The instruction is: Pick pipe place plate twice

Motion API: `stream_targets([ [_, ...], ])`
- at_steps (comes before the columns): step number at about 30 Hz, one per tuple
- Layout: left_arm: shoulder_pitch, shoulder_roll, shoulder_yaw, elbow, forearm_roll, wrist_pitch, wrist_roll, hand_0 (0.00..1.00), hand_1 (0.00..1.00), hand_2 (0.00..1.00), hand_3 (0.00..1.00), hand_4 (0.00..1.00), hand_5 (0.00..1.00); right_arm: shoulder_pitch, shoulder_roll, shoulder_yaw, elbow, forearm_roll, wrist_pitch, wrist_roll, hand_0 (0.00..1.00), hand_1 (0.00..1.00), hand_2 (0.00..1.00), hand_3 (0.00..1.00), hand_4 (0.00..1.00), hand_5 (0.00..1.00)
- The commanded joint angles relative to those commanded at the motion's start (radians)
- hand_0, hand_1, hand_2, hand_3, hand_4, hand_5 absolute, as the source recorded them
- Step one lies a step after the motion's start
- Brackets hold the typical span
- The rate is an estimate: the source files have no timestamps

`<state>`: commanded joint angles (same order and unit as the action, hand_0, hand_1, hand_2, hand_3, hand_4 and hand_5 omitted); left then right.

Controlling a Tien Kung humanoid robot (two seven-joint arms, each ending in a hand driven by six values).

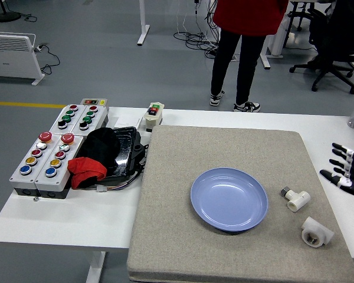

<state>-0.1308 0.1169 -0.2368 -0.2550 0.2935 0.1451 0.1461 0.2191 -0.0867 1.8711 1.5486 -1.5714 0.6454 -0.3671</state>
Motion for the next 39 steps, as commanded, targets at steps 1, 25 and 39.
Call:
stream_targets([
  [1,0.001,0.0,0.0,0.0,0.0,0.0,0.0,0.626,0.588,0.52,0.576,0.206,0.998,-0.007,-0.002,-0.012,0.006,-0.026,0.0,-0.006,0.998,0.984,0.998,0.998,0.849,0.342],
  [25,-0.007,0.004,0.012,0.001,-0.014,0.001,-0.006,0.625,0.587,0.516,0.577,0.205,0.998,-0.04,-0.007,-0.078,0.019,-0.32,0.0,-0.014,0.998,0.975,0.998,0.998,0.821,0.36],
  [39,-0.013,0.004,0.011,0.001,-0.011,0.002,-0.006,0.624,0.586,0.516,0.577,0.206,0.998,-0.052,-0.006,-0.149,0.014,-0.295,0.0,-0.056,0.968,0.925,0.98,0.939,0.816,0.366],
])
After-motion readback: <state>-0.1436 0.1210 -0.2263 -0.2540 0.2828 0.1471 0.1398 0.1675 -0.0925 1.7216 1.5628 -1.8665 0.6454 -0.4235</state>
